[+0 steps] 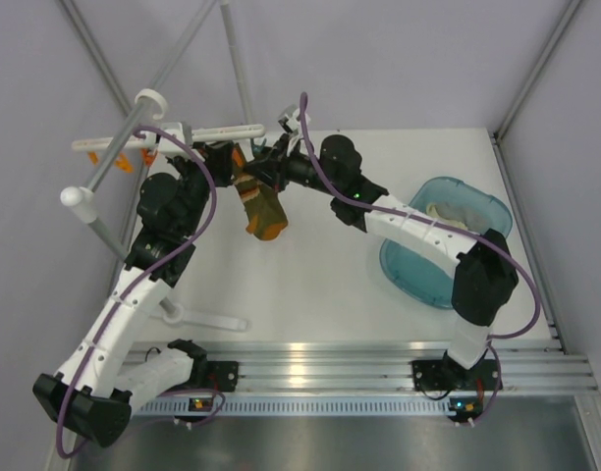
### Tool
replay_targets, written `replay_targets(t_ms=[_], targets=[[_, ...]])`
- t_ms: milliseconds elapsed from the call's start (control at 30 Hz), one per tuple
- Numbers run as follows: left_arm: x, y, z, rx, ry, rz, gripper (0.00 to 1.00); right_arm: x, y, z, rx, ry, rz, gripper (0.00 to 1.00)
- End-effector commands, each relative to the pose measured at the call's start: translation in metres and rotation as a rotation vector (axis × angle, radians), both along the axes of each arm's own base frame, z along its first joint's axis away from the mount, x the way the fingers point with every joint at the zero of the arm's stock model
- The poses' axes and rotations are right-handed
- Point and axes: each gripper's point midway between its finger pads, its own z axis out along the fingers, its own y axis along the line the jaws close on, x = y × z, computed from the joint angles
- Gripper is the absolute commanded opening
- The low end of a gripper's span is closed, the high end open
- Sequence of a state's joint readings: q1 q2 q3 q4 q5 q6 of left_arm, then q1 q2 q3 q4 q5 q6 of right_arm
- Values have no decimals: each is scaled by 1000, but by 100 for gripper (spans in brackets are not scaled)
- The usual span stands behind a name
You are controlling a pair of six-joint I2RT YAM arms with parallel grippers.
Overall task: Clip the socks to the hanger
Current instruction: Clamp the sock onto the hanger.
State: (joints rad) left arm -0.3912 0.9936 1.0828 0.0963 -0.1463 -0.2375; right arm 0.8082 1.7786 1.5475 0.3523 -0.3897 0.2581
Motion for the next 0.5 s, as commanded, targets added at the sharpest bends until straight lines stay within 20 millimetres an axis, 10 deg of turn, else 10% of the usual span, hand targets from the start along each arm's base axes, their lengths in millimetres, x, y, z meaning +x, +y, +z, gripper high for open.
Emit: replay_targets(t_ms=[0, 167, 467], targets=[[-3, -8, 12, -17, -26, -44, 13, 0, -2, 44, 87, -90, 9, 0], [-6, -8, 10, -16, -14, -52, 53, 2, -3, 43, 83, -90, -4, 0], [-25, -8, -2, 17, -4, -94, 77, 27, -15, 41, 72, -77, -87, 0]])
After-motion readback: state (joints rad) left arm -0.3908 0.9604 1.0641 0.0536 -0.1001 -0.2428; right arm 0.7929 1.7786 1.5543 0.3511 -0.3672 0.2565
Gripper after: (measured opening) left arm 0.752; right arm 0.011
